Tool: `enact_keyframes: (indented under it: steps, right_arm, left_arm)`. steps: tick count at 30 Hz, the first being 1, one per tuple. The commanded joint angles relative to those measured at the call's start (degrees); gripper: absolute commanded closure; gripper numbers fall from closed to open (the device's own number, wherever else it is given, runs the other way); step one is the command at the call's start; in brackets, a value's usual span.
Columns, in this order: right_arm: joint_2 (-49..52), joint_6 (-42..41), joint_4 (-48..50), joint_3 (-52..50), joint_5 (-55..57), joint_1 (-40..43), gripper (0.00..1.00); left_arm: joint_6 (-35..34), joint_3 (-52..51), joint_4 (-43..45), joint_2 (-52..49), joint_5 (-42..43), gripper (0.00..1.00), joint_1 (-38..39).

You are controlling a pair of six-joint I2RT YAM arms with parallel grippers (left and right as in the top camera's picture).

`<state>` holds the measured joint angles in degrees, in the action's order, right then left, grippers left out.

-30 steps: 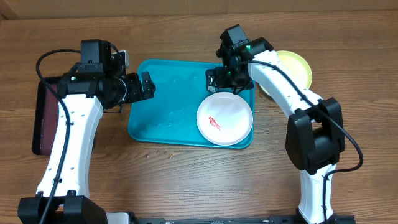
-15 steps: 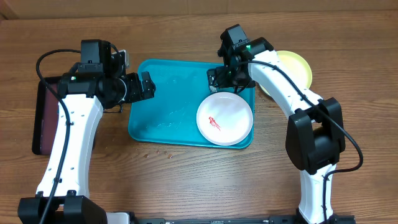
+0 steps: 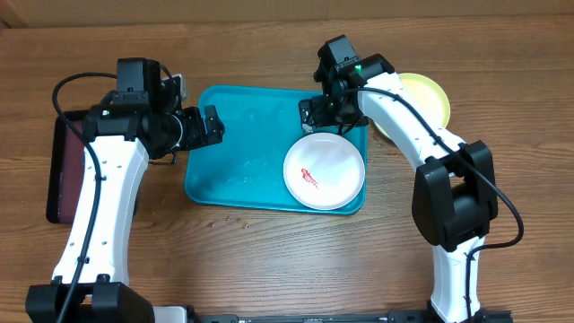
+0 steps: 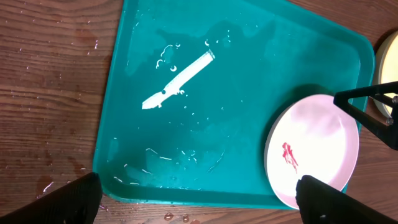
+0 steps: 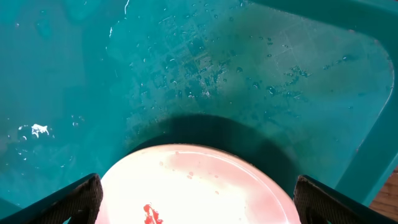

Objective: Clean dirty plates on tray and stack at the side

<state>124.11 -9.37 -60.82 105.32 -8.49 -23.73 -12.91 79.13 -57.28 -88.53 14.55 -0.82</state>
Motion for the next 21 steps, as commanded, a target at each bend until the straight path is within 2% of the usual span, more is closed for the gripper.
enact_keyframes:
  steps: [1, 13, 17, 21]
  right_arm:
    - [-1.7, 0.2, 0.31, -0.26, 0.76, -0.04, 0.0]
    - [-1.7, 0.22, 0.31, -0.26, 0.76, -0.04, 0.0]
    - [-1.7, 0.22, 8.28, -0.26, 1.6, -0.04, 0.0]
    - [-1.7, 0.2, 12.9, -0.26, 1.44, -0.04, 0.0]
  left_arm:
    - [0.46, 0.04, 0.09, -0.31, 1.9, 0.0, 0.13]
    - [0.48, -0.28, -1.14, -0.33, 3.04, 0.0, 2.05]
    - [0.48, -0.98, -2.32, -0.35, 3.02, 0.0, 4.66]
    - [0.48, -2.6, -1.14, -1.29, 2.71, 0.05, 7.32]
